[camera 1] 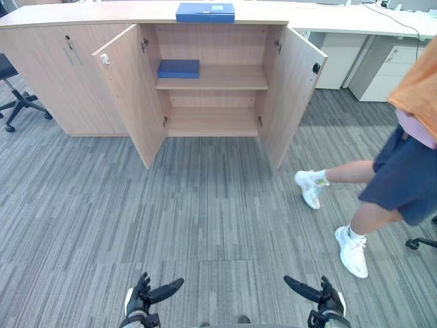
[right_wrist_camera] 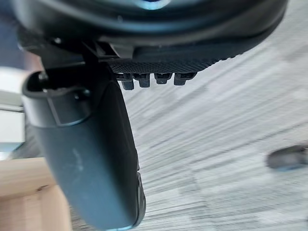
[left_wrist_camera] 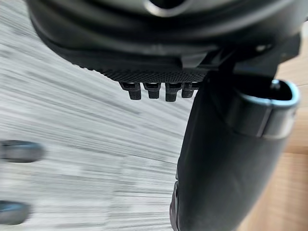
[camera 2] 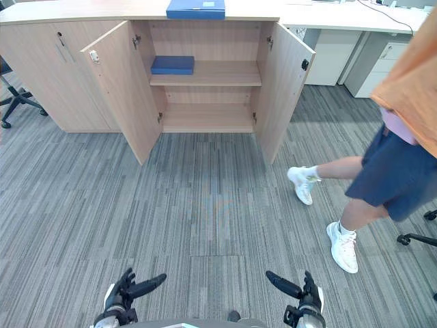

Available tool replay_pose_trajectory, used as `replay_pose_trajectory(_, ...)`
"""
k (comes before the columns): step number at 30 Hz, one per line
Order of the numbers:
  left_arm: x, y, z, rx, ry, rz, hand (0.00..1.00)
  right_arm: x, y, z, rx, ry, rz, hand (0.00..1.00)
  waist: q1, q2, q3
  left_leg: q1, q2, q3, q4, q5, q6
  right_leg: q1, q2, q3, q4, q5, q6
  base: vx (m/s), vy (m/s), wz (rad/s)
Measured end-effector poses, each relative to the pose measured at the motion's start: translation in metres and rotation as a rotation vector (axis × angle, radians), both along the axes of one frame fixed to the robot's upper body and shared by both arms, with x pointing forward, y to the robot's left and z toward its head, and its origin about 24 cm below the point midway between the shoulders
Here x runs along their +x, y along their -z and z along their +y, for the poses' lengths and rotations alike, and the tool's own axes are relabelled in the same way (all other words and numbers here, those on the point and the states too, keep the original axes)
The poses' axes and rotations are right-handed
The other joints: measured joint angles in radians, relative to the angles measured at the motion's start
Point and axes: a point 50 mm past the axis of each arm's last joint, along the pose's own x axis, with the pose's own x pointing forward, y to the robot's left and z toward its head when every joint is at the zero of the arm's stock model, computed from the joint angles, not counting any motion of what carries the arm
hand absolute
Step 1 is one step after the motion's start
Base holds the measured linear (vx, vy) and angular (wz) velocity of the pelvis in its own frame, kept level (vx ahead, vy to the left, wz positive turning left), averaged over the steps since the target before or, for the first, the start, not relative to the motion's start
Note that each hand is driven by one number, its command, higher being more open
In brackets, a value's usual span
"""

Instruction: Walk over to the cabinet, pick up the folder, carry it to the office cabinet, place the folder inside the office cabinet, then close the office cabinet door

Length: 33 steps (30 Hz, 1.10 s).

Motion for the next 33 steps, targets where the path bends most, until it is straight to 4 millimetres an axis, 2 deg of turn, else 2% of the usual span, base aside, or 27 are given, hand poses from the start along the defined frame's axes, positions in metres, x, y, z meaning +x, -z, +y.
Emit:
replay_pose_trajectory(8,0.0,-0.003,0.007,0.013,-0.024,-0.014,1.0,0.002,-0.001,-0.002,-0.018,-0.025,0.002,1.0,-0.001,0.0,0.028,0.008,-0.002,0.01,-0.005,-0.008,-0.012,0.012,-0.003,0.0,-0.016,0.004,0.006,0.05,0.022,-0.01)
replay_pose_trajectory(13,0.004,-0.008,0.008,0.021,-0.018,-0.044,1.0,0.016,-0.005,-0.001,-0.024,-0.046,-0.028,1.0,-0.001,-0.001,0.063,-0.007,-0.002,0.028,0.012,-0.023,-0.027,0.001,-0.005,0.015,-0.018,0.004,0.006,0.0,0.0,-0.08)
replay_pose_trajectory(17,0.008,-0.013,0.006,0.024,-0.01,-0.076,1.0,0.034,-0.014,-0.005,-0.058,-0.08,-0.065,1.0,0.003,0.016,0.078,-0.091,0.01,0.057,0.118,-0.1,-0.01,-0.048,-0.001,0.036,0.001,-0.006,0.013,-0.01,0.012,-0.18)
replay_pose_trajectory(18,0.009,-0.015,0.004,0.021,-0.008,-0.092,1.0,0.042,-0.019,-0.008,-0.076,-0.092,-0.09,1.0,0.006,0.031,0.087,-0.125,0.016,0.071,0.173,-0.141,0.017,-0.103,0.0,0.044,0.098,-0.064,0.026,0.0,0.035,-0.23)
replay_pose_trajectory(19,0.01,-0.016,0.003,0.021,-0.005,-0.098,1.0,0.043,-0.02,-0.009,-0.081,-0.092,-0.095,1.0,0.006,0.032,0.089,-0.133,0.015,0.077,0.191,-0.156,0.02,-0.13,-0.005,0.045,0.154,-0.099,0.038,0.04,0.044,-0.13)
replay_pose_trajectory(20,0.011,-0.017,0.002,0.023,0.003,-0.104,1.0,0.043,-0.021,-0.011,-0.088,-0.091,-0.095,1.0,0.001,0.027,0.095,-0.131,0.004,0.079,0.21,-0.184,0.043,-0.172,-0.02,0.04,0.268,-0.155,0.044,0.1,0.059,-0.07)
replay_pose_trajectory(22,0.013,-0.018,0.0,0.025,0.023,-0.106,1.0,0.047,-0.024,-0.009,-0.1,-0.12,-0.102,1.0,0.0,0.033,0.117,-0.099,-0.004,0.076,0.209,-0.207,0.06,-0.292,-0.038,0.007,0.527,-0.196,0.055,0.16,0.056,-0.05)
replay_pose_trajectory(23,0.014,-0.018,0.0,0.035,0.055,-0.102,1.0,0.048,-0.024,-0.005,-0.098,-0.144,-0.106,1.0,-0.006,0.033,0.126,-0.076,-0.005,0.069,0.207,-0.217,0.073,-0.354,-0.044,-0.021,0.645,-0.224,0.042,0.2,0.037,0.05)
replay_pose_trajectory(25,0.021,-0.02,0.0,0.045,0.093,-0.109,1.0,0.049,-0.026,-0.002,-0.101,-0.17,-0.116,1.0,-0.007,0.036,0.153,-0.015,0.0,0.054,0.194,-0.23,0.067,-0.399,-0.043,-0.059,0.648,-0.246,0.027,0.36,0.021,0.22)
replay_pose_trajectory(26,0.029,-0.023,-0.002,0.045,0.103,-0.129,1.0,0.052,-0.029,-0.002,-0.106,-0.172,-0.129,1.0,-0.021,0.046,0.169,0.023,0.014,0.032,0.17,-0.235,0.064,-0.438,-0.031,-0.081,0.598,-0.242,0.021,0.44,-0.013,0.45)
replay_pose_trajectory(27,0.035,-0.025,-0.003,0.045,0.107,-0.143,1.0,0.053,-0.03,-0.003,-0.11,-0.173,-0.137,1.0,-0.031,0.056,0.175,0.035,0.027,0.013,0.157,-0.237,0.061,-0.461,-0.021,-0.088,0.557,-0.237,0.02,0.61,-0.075,0.87)
replay_pose_trajectory(28,0.052,-0.031,-0.006,0.046,0.127,-0.187,1.0,0.057,-0.034,-0.006,-0.123,-0.178,-0.15,1.0,-0.054,0.084,0.193,0.066,0.07,-0.033,0.12,-0.234,0.052,-0.523,0.005,-0.116,0.426,-0.172,0.009,0.54,-0.083,0.85)
replay_pose_trajectory(29,0.058,-0.033,-0.007,0.05,0.133,-0.202,1.0,0.057,-0.034,-0.006,-0.126,-0.179,-0.151,1.0,-0.057,0.086,0.196,0.077,0.079,-0.044,0.111,-0.232,0.037,-0.542,0.012,-0.124,0.357,-0.118,0.013,0.71,-0.112,0.96)
replay_pose_trajectory(30,0.063,-0.036,-0.008,0.062,0.145,-0.213,1.0,0.054,-0.034,-0.006,-0.131,-0.183,-0.148,1.0,-0.058,0.072,0.193,0.113,0.085,-0.056,0.1,-0.243,-0.014,-0.549,0.011,-0.123,0.202,0.012,0.008,0.67,-0.124,0.68)
replay_pose_trajectory(31,0.062,-0.034,-0.008,0.07,0.151,-0.202,1.0,0.048,-0.032,-0.006,-0.141,-0.2,-0.129,1.0,-0.064,0.052,0.184,0.17,0.087,-0.064,0.101,-0.271,-0.064,-0.541,-0.005,-0.123,0.156,0.212,-0.024,0.71,-0.151,0.59)
replay_pose_trajectory(32,0.062,-0.032,-0.01,0.066,0.154,-0.194,1.0,0.049,-0.033,-0.008,-0.148,-0.205,-0.127,1.0,-0.069,0.064,0.189,0.192,0.105,-0.069,0.111,-0.278,-0.077,-0.542,-0.001,-0.143,0.205,0.237,-0.061,0.69,-0.174,0.41)
replay_pose_trajectory(33,0.066,-0.032,-0.011,0.069,0.167,-0.194,1.0,0.062,-0.038,-0.005,-0.147,-0.213,-0.162,1.0,-0.082,0.081,0.193,0.158,0.134,-0.069,0.194,-0.241,-0.143,-0.561,0.004,-0.161,0.31,0.152,-0.08,0.79,-0.26,0.27)
